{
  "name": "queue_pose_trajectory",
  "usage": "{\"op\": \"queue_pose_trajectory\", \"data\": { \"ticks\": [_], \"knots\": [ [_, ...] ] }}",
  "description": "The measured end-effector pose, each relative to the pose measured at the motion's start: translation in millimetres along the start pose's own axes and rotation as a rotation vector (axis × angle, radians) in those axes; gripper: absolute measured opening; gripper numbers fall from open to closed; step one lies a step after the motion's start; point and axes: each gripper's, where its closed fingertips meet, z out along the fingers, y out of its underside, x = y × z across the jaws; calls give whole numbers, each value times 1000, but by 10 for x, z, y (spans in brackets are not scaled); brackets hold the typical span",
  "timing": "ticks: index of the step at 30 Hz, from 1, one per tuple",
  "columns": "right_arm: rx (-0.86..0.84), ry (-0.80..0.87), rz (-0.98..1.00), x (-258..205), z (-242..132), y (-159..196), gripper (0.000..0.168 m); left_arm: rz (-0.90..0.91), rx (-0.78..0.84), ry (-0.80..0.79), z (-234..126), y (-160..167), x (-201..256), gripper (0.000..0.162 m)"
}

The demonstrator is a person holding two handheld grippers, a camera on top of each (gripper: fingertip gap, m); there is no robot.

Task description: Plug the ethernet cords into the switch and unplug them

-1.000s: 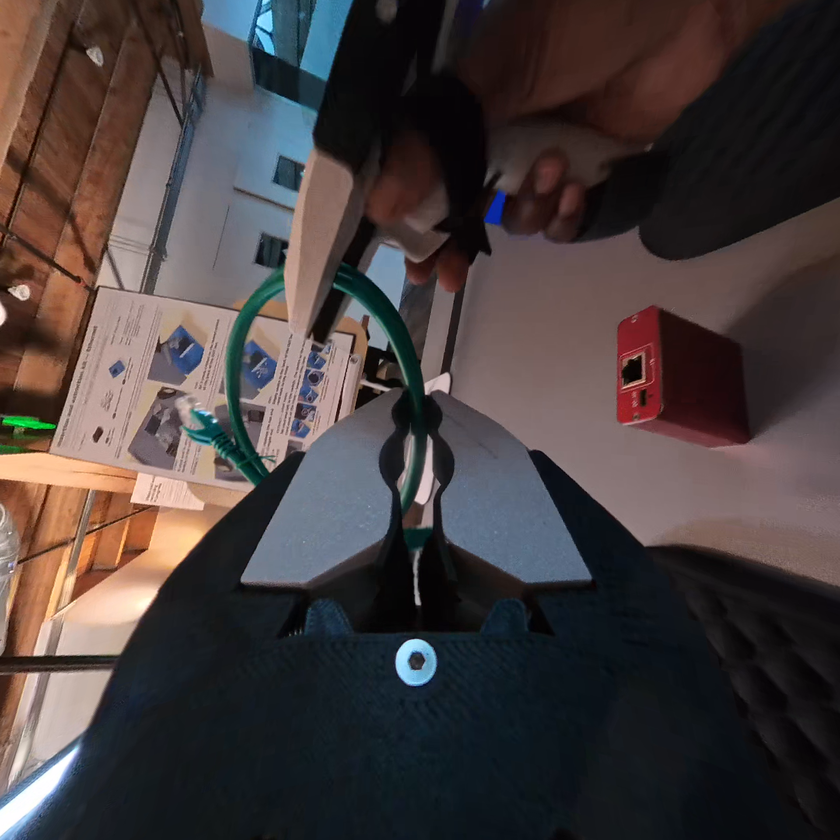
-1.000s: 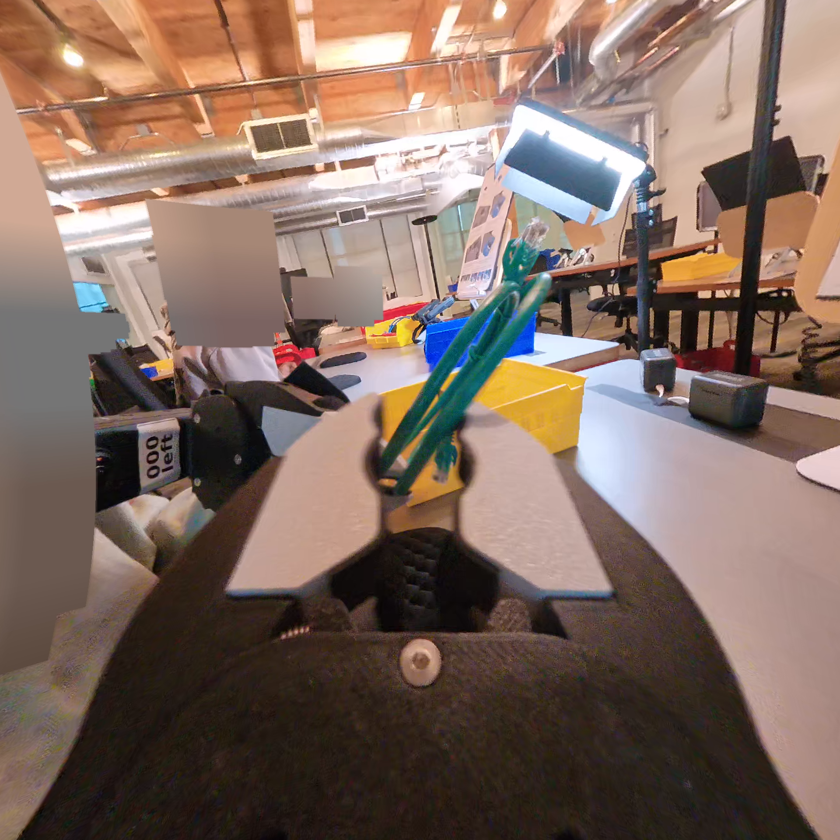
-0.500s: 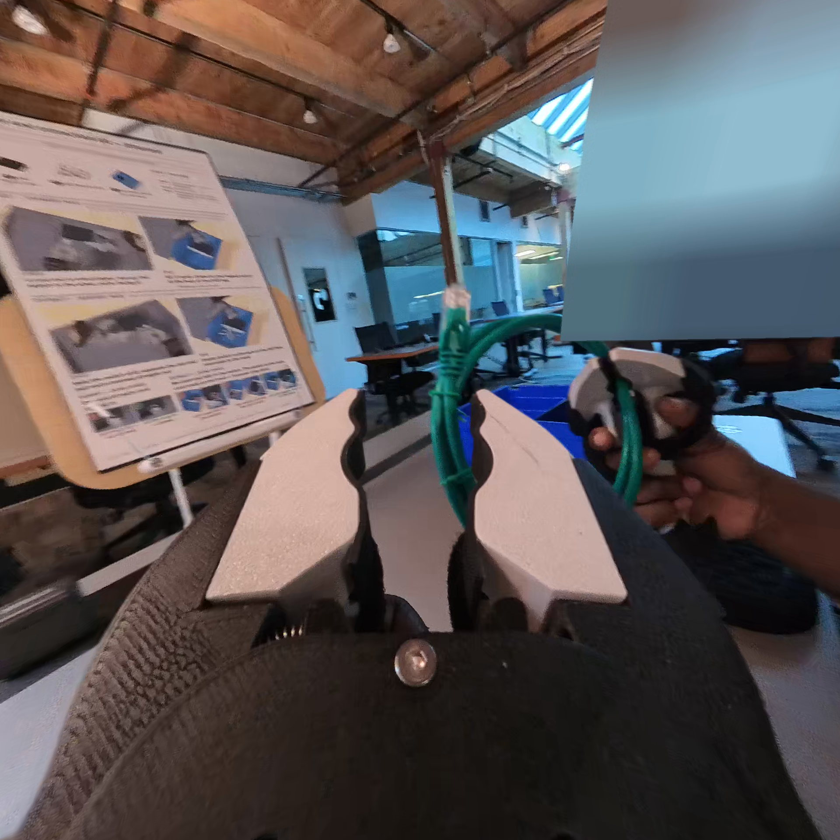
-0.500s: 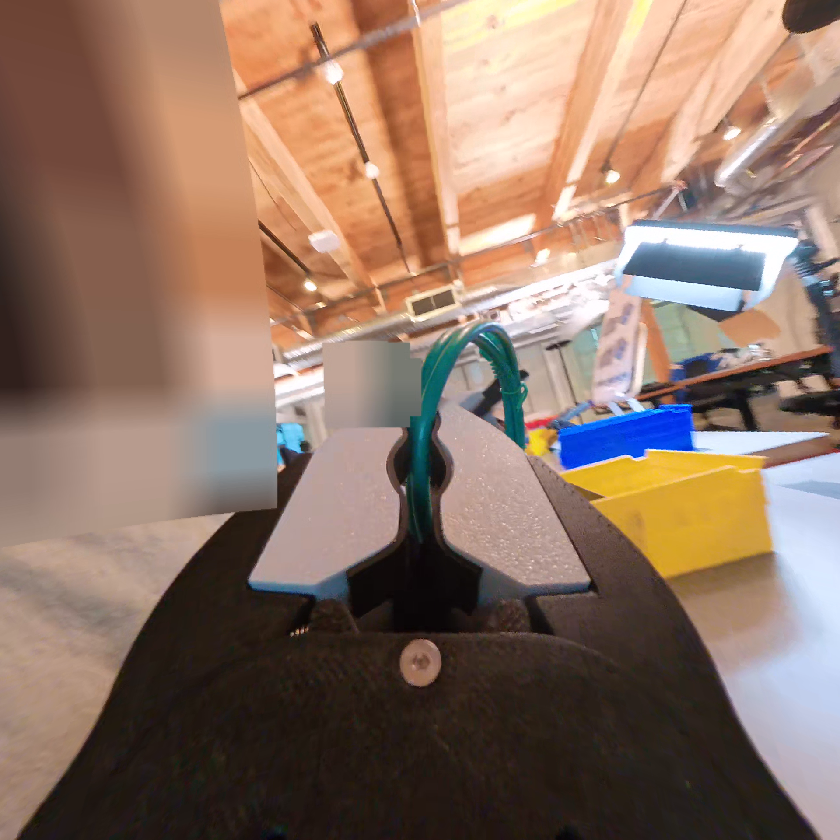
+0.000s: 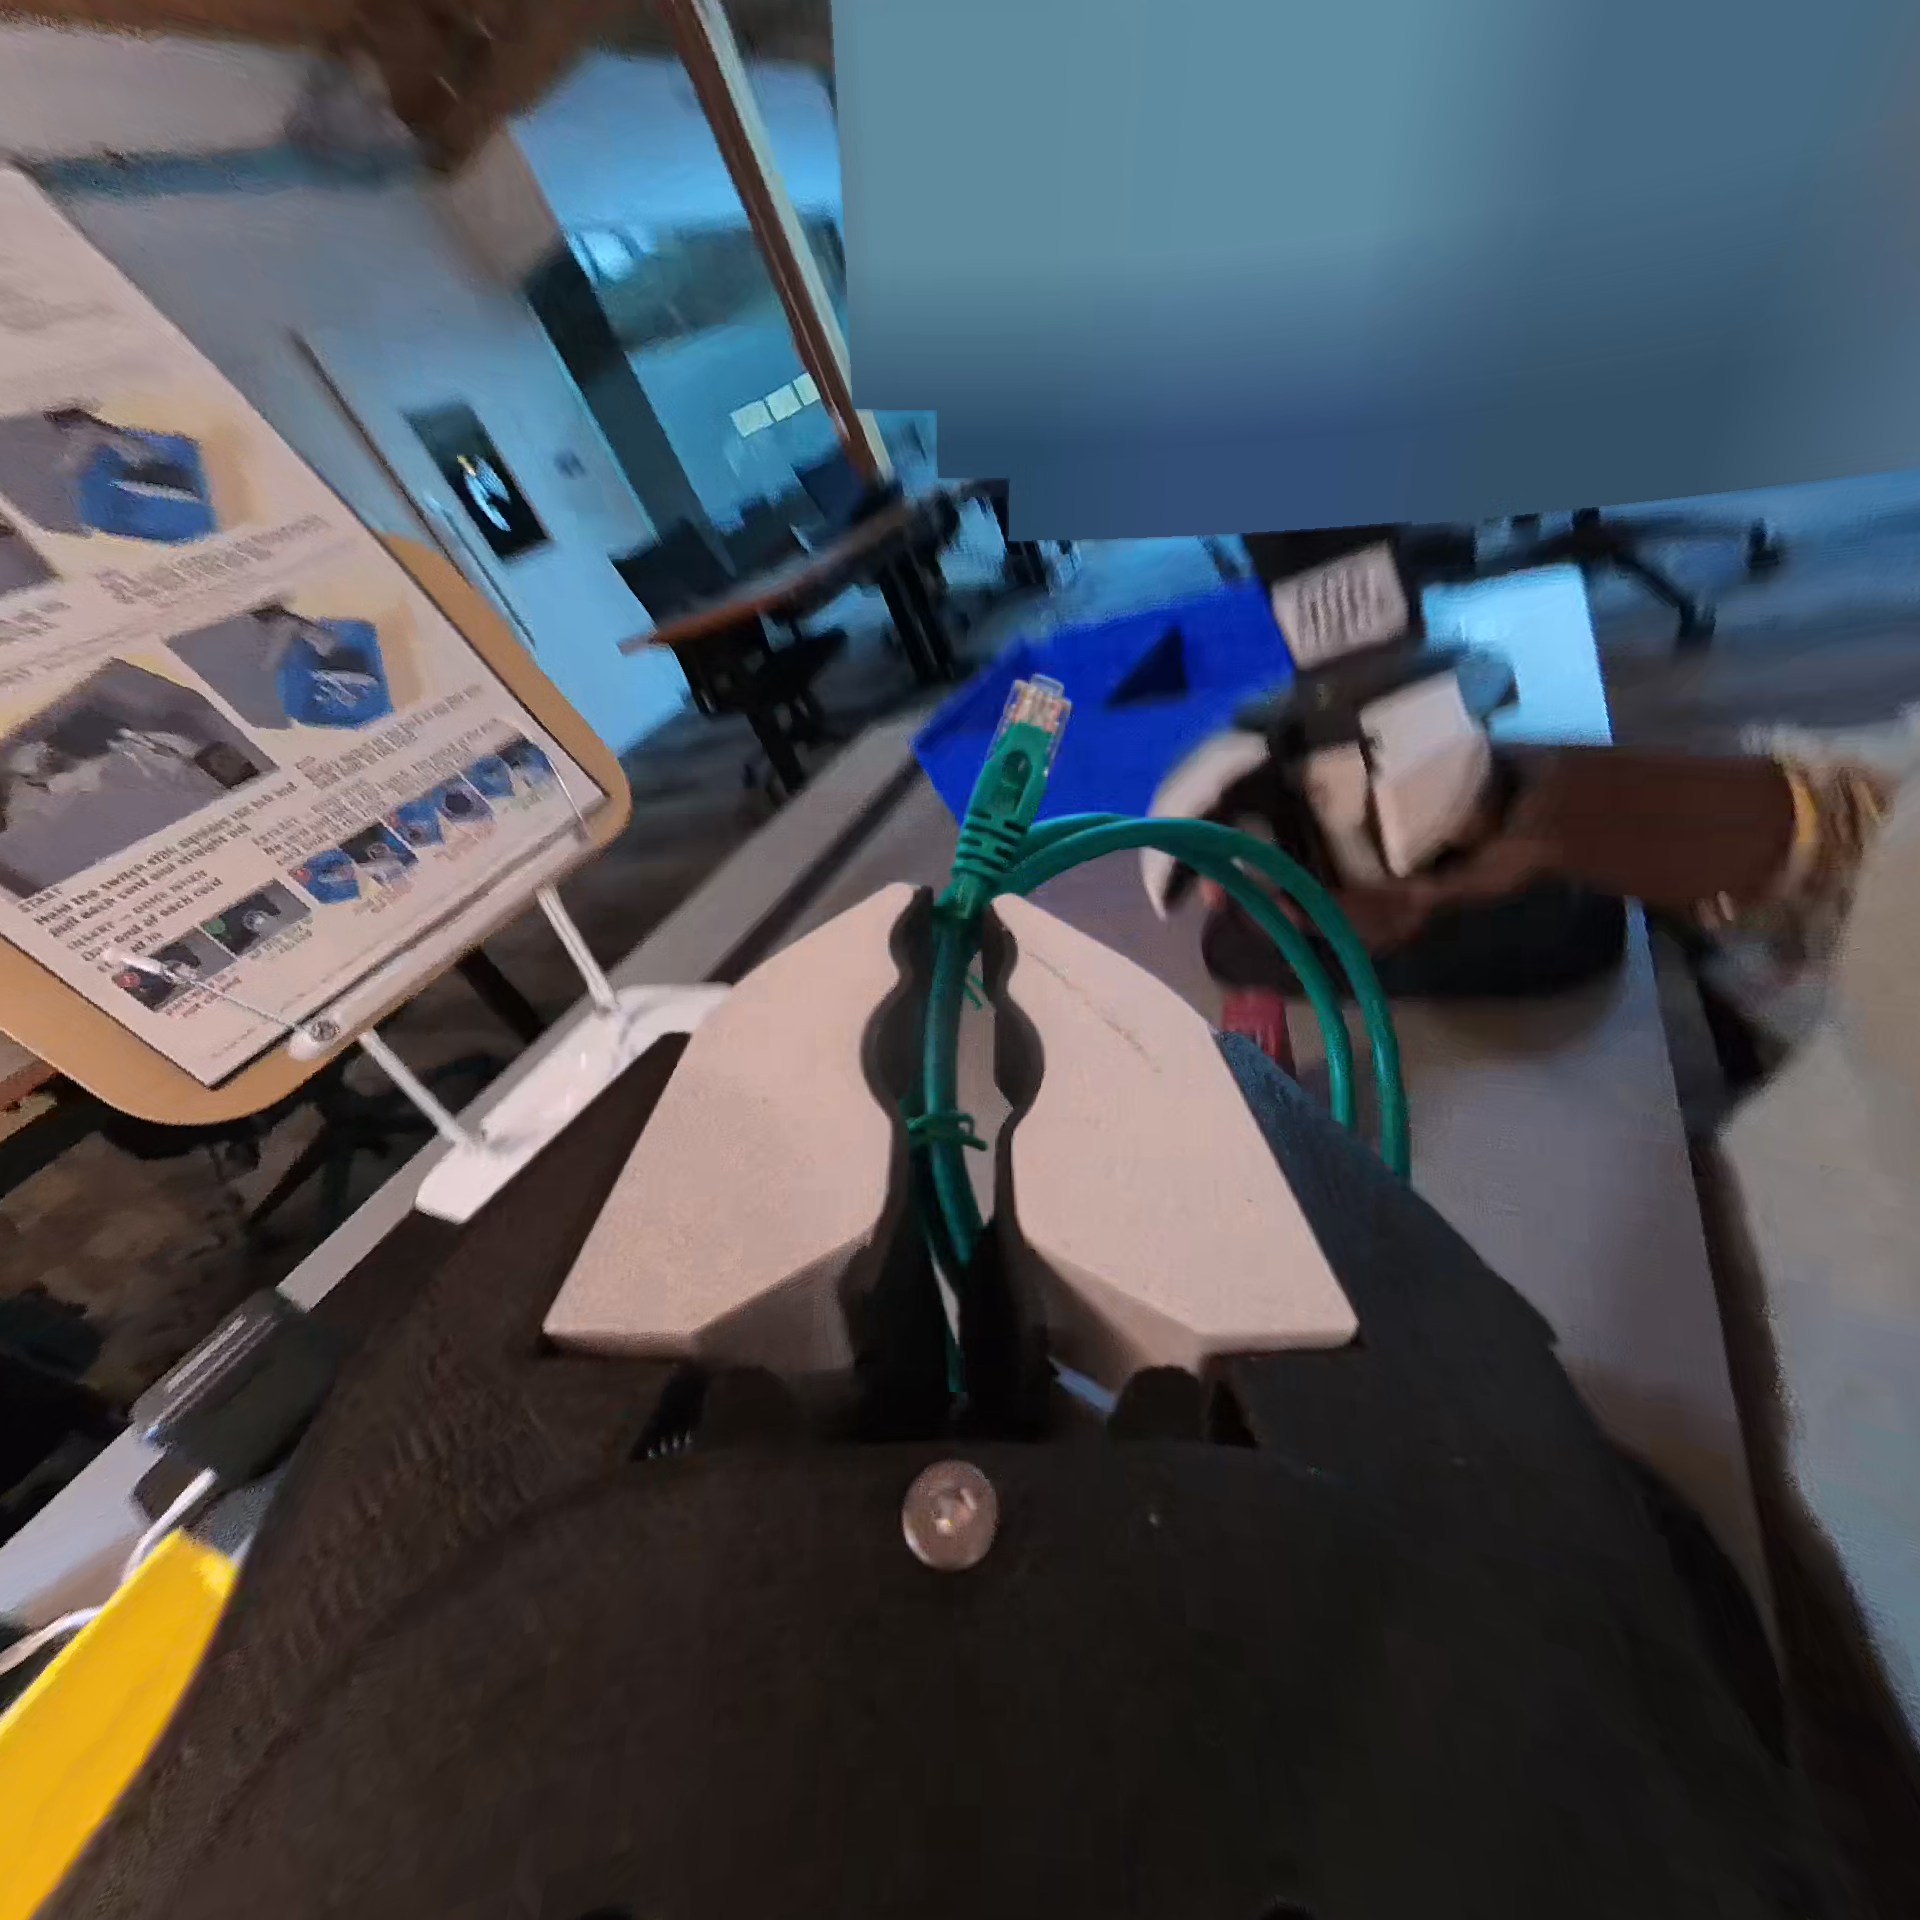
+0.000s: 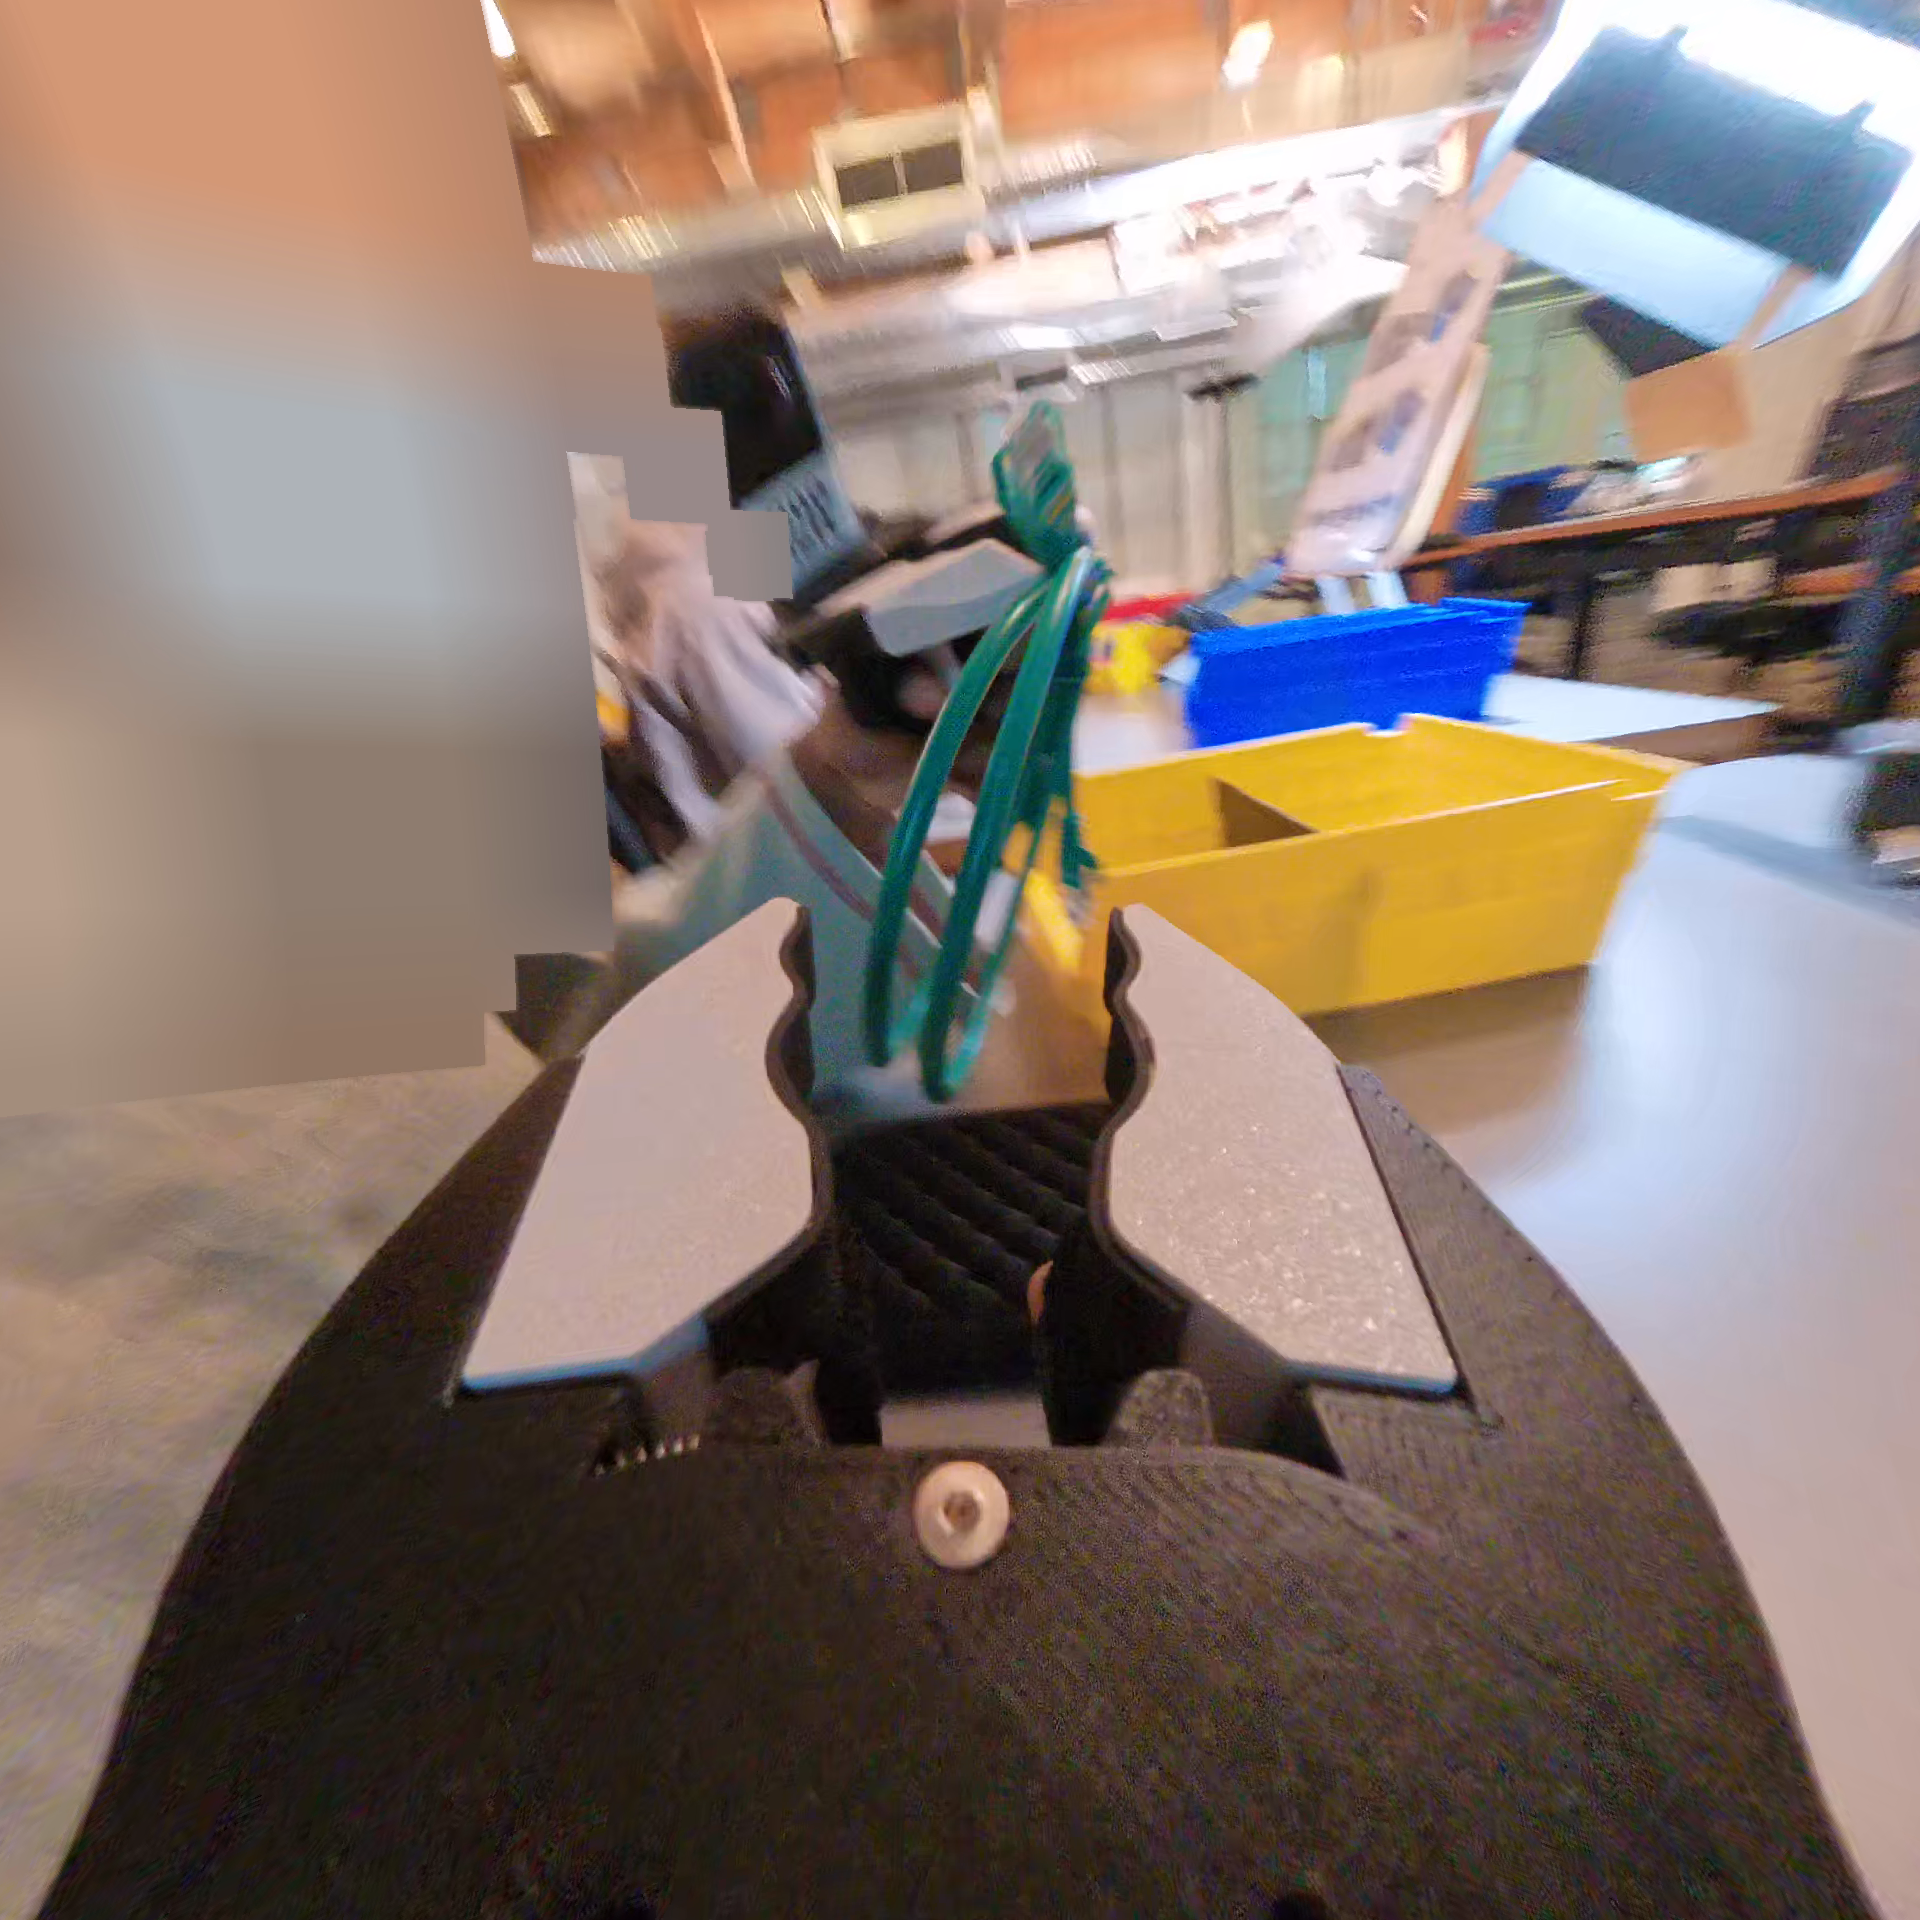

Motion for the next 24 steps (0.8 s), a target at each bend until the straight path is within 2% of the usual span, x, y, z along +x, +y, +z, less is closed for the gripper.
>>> {"op": "queue_pose_trajectory", "data": {
  "ticks": [4, 8, 11, 14, 18, 19, 21, 24],
  "knots": [
    [-134, 125, -369, 51, 25, -94, 44, 79, -238, 113, -85, 286, 221, 8],
    [-277, 123, -673, 6, 240, 10, 37, 90, -322, 191, -61, 491, 412, 8],
    [-365, 130, -861, 23, 367, 157, 35, 70, -321, 222, -27, 565, 501, 8],
    [-395, 126, -894, 43, 416, 240, 15, 67, -331, 242, 1, 632, 565, 8],
    [-372, 63, -820, -12, 388, 298, 12, 51, -288, 273, 16, 633, 630, 11],
    [-337, 41, -783, -33, 373, 290, 13, 44, -248, 282, 27, 591, 650, 24],
    [-262, -9, -685, -71, 338, 267, 12, 45, -168, 296, 66, 493, 689, 34],
    [-169, -65, -588, -137, 309, 213, 12, 32, -108, 337, 160, 411, 789, 28]
  ]
}}
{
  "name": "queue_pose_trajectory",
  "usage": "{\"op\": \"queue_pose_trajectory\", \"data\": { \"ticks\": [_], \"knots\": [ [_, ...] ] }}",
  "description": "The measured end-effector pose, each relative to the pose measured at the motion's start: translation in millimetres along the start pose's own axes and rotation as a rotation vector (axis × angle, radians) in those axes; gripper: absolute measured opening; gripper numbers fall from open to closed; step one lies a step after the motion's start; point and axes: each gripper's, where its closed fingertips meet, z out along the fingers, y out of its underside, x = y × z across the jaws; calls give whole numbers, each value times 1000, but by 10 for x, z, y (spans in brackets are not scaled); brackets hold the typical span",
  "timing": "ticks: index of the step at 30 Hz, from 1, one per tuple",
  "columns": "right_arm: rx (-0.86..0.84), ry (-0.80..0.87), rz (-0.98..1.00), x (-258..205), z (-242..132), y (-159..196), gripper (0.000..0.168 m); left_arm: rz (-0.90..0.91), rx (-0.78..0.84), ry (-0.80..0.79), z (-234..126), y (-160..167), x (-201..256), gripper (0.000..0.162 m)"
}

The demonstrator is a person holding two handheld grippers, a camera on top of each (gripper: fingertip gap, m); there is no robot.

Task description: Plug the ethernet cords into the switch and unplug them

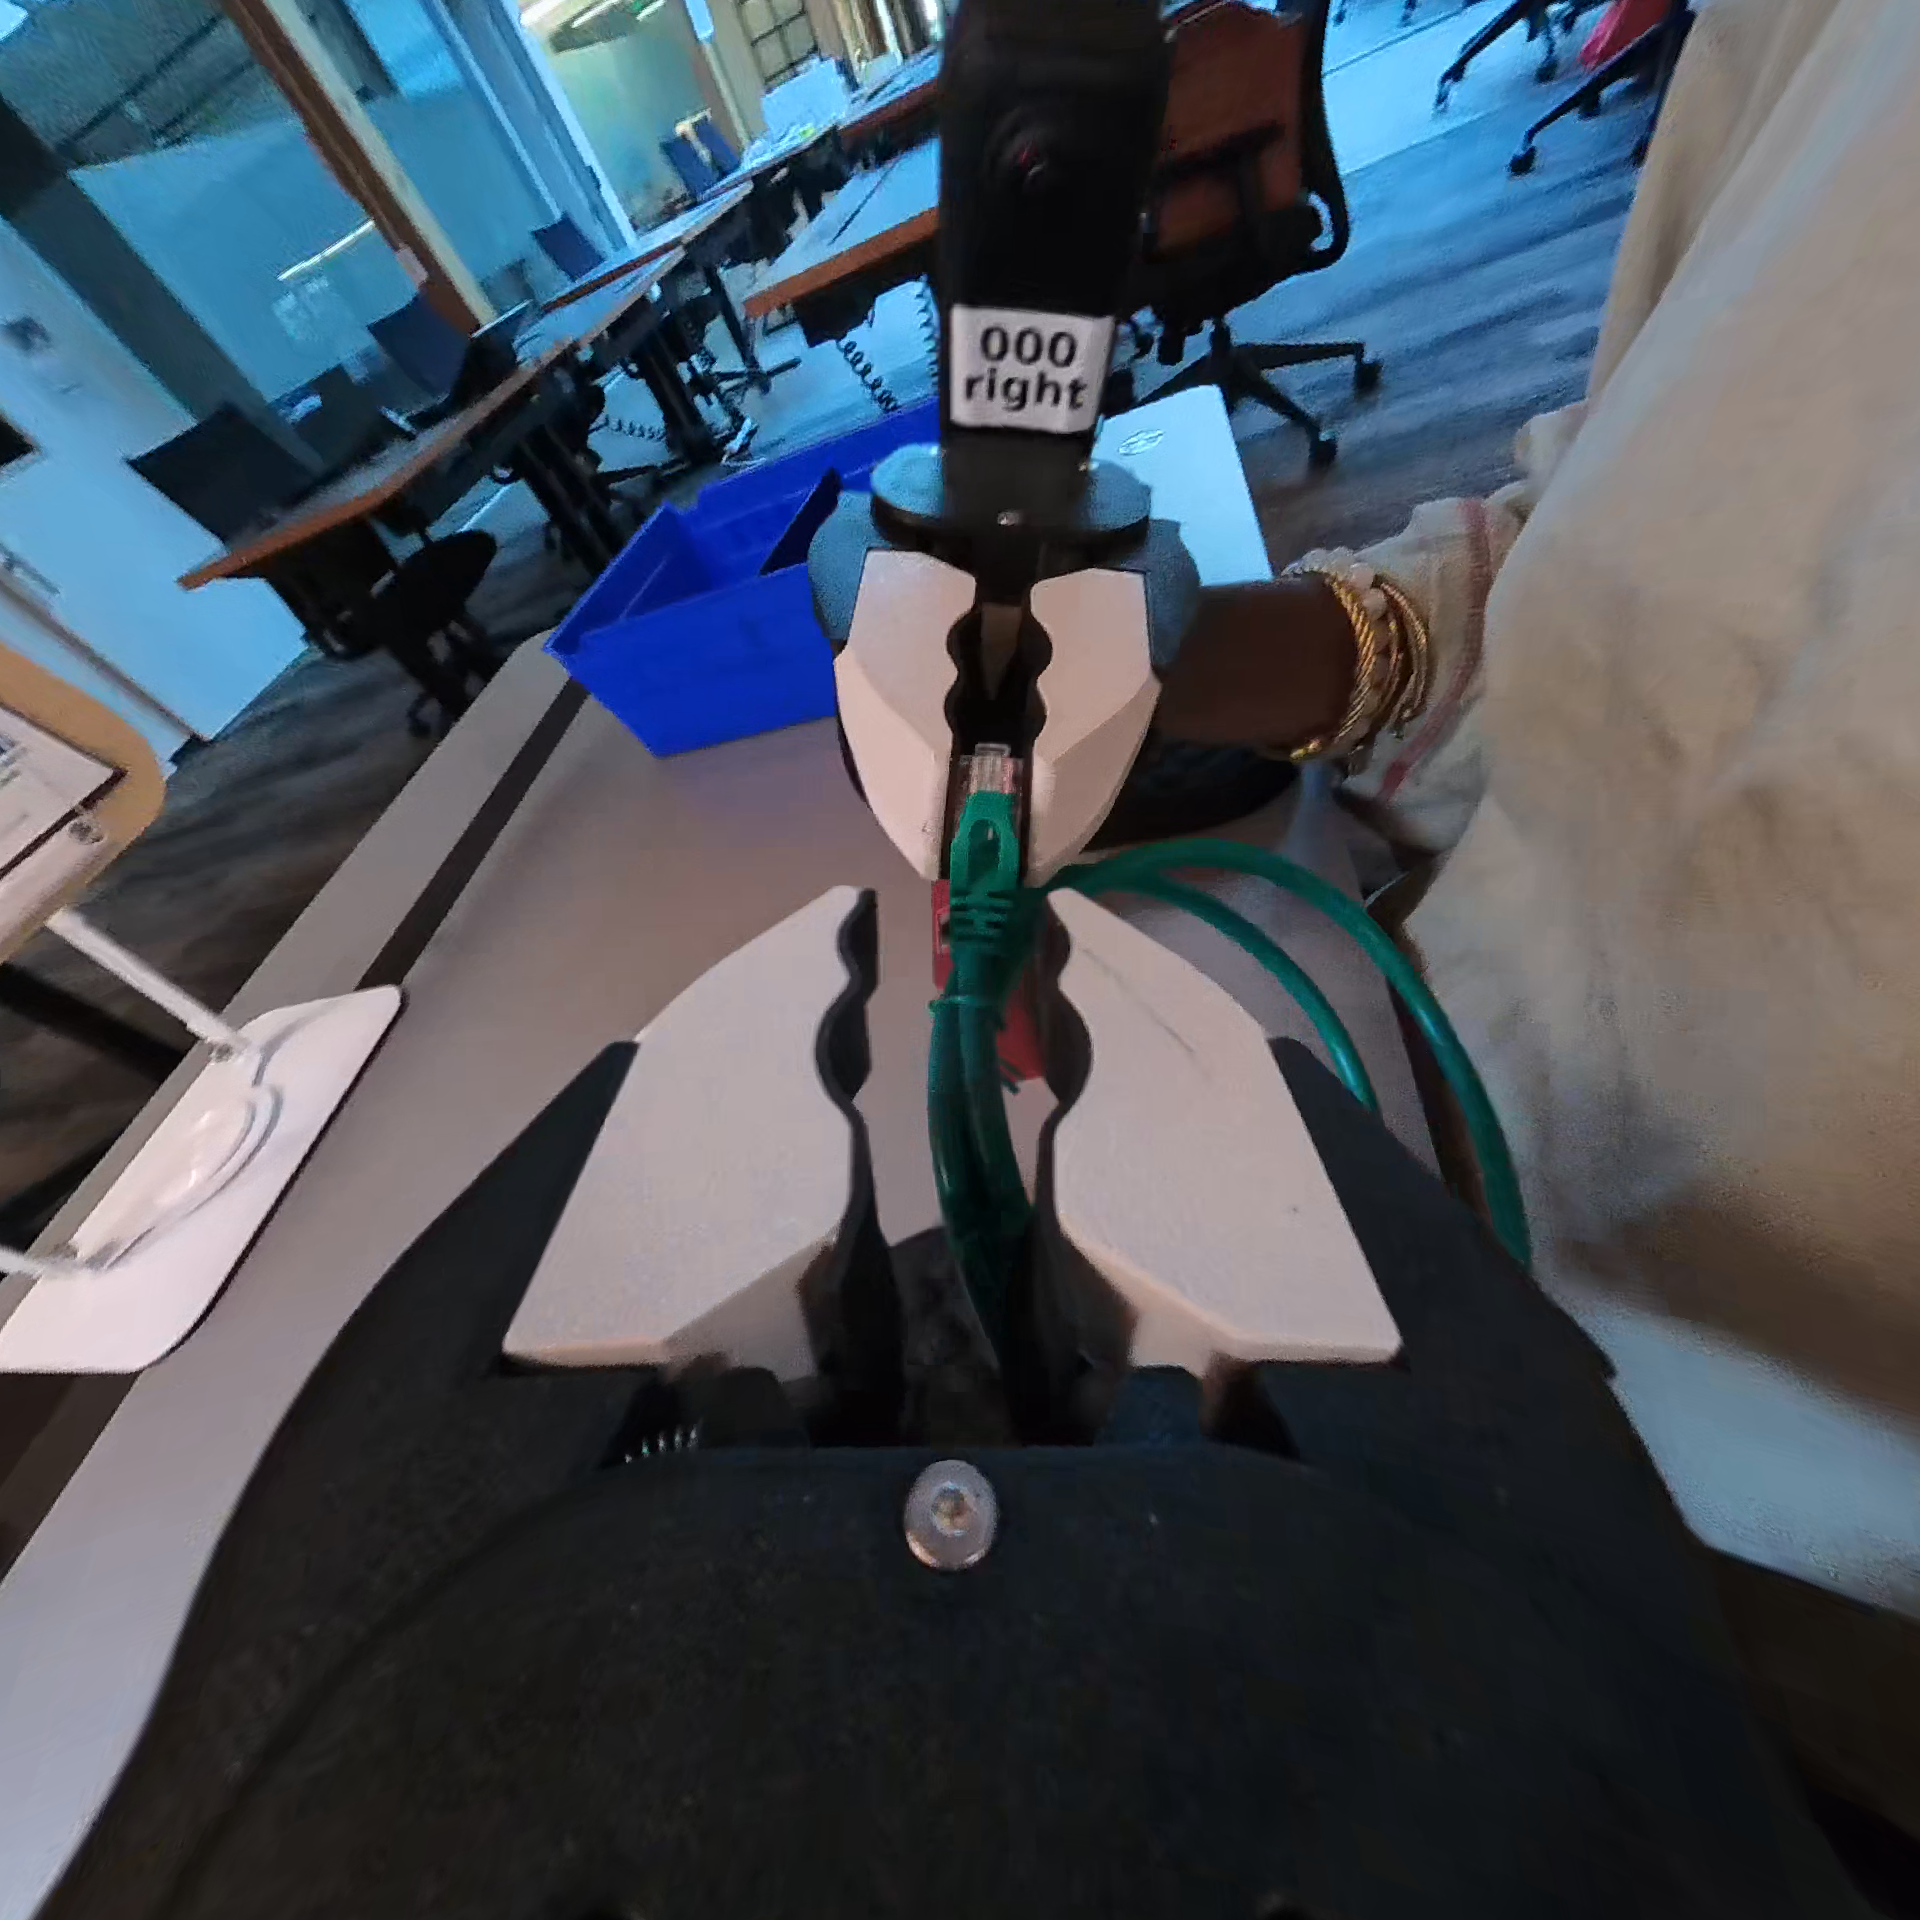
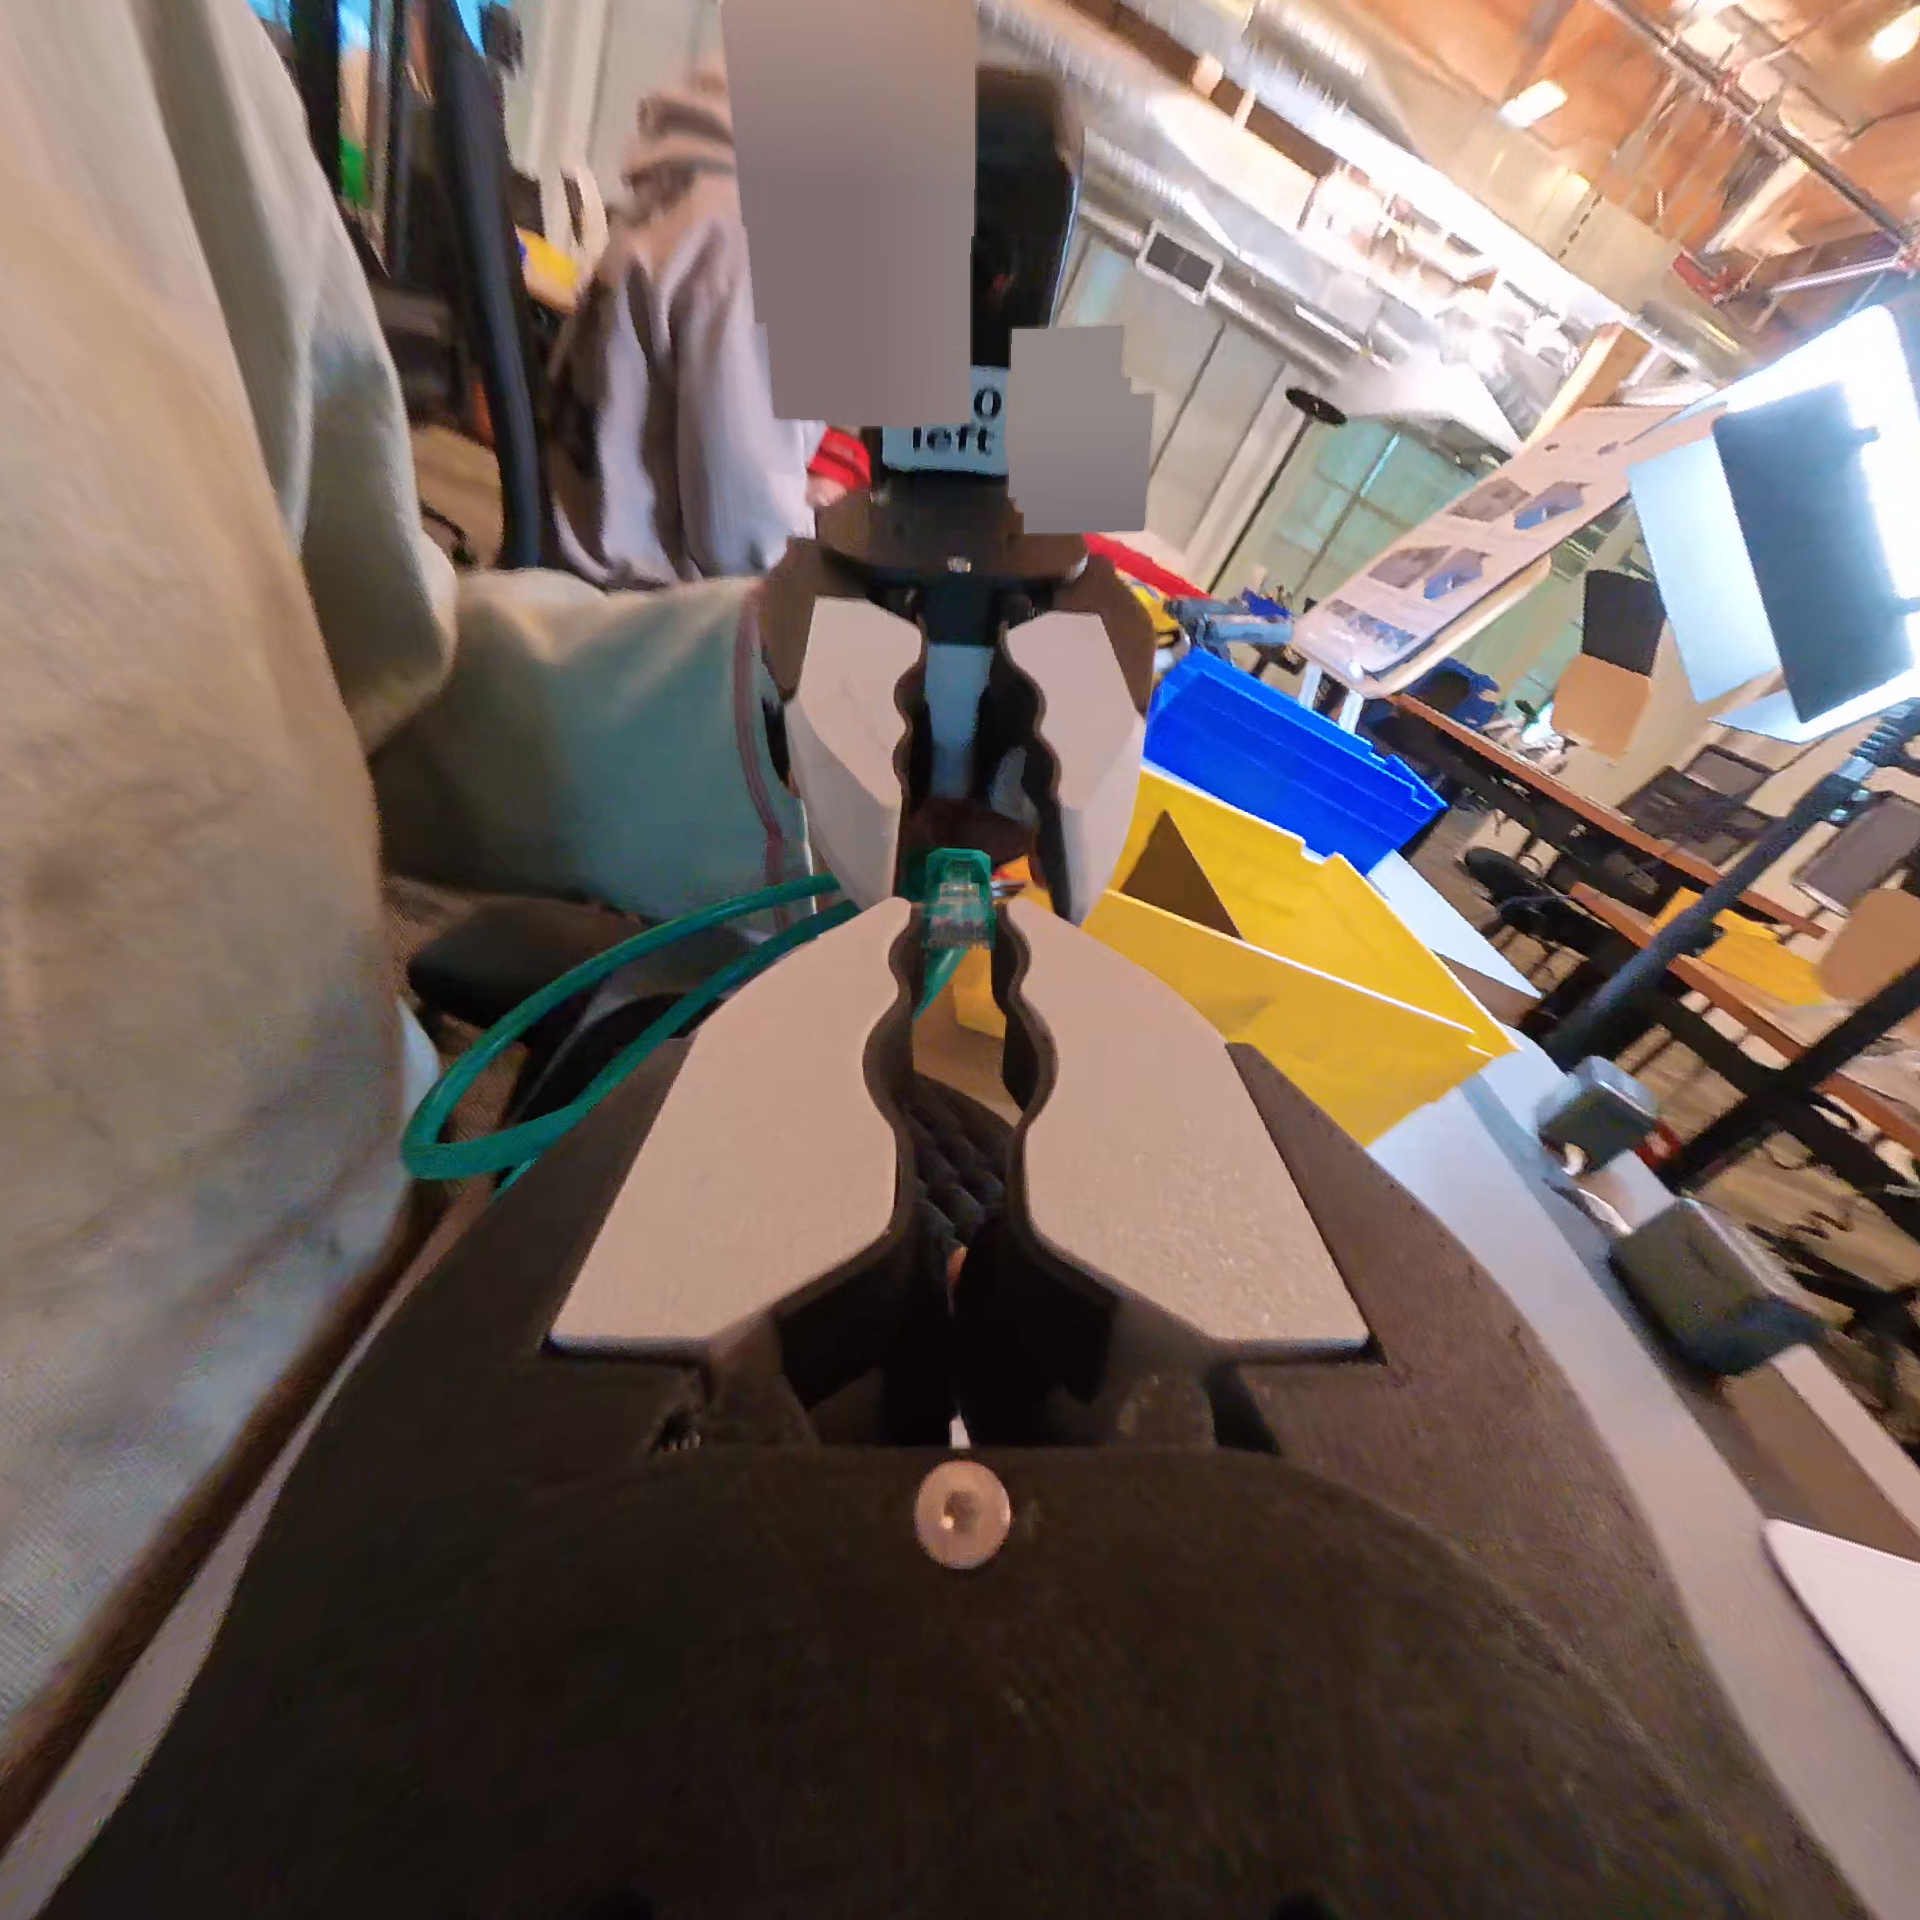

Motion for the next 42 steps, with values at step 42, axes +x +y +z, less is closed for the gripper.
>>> {"op": "queue_pose_trajectory", "data": {
  "ticks": [42],
  "knots": [
    [-648, -2, 234, -8, -1075, 1171, 26, -3, -308, -97, -199, 403, -103, 11]
  ]
}}
